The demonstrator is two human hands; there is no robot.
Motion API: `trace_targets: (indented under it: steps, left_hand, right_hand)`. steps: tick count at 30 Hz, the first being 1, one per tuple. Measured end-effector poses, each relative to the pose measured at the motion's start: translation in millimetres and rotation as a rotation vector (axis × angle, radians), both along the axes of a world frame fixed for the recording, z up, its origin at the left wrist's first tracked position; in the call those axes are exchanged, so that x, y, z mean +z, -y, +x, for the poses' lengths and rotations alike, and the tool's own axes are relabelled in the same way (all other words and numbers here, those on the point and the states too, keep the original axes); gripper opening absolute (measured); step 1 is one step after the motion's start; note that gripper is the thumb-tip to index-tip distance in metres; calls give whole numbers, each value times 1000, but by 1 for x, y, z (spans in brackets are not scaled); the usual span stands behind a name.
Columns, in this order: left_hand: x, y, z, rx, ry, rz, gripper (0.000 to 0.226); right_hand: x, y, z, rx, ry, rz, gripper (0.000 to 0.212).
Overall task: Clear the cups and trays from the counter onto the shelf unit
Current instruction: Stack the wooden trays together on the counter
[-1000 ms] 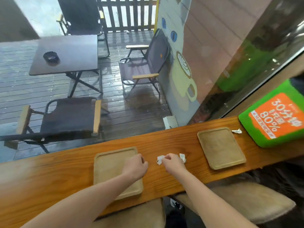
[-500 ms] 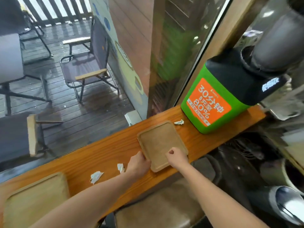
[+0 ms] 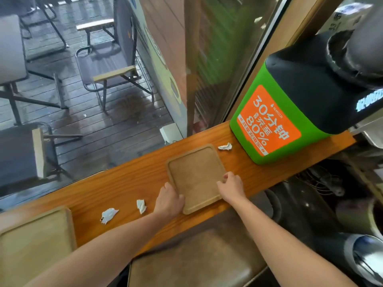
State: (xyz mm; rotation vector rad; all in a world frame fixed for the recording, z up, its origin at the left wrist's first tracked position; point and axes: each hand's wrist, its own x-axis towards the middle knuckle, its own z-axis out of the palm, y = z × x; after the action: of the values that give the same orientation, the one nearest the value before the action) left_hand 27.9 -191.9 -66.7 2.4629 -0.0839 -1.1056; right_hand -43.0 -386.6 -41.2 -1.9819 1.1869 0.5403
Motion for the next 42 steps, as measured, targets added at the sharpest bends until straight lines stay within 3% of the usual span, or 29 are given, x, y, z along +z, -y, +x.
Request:
trace_targets:
  steps: [10, 16, 21, 25, 31, 39, 42]
  left_hand:
    - [-3, 0, -3, 197, -19, -80, 32]
    - [-3, 1, -9, 371, -76, -180, 26]
    - [-2, -7, 1, 513, -298, -149, 75]
    - [3, -22, -4, 603, -469, -218, 61]
    - [21, -47, -6, 622, -389, -263, 41]
    - [58, -129, 3, 635, -207, -387, 39]
    - [69, -183, 6, 654, -159, -429, 36]
  right_hand:
    - [-11, -15, 1, -100, -19, -95, 58]
    - [-16, -17, -5, -51, -49, -81, 74]
    - [-20, -14, -11, -305, -89, 135, 72]
    - [-20, -30, -23, -364, -59, 296, 78]
    - [-5, -61, -19, -310, -19, 230, 70]
    - [24, -139, 0, -255, 101, 225, 63]
    - [37, -193, 7, -258, 142, 257, 78]
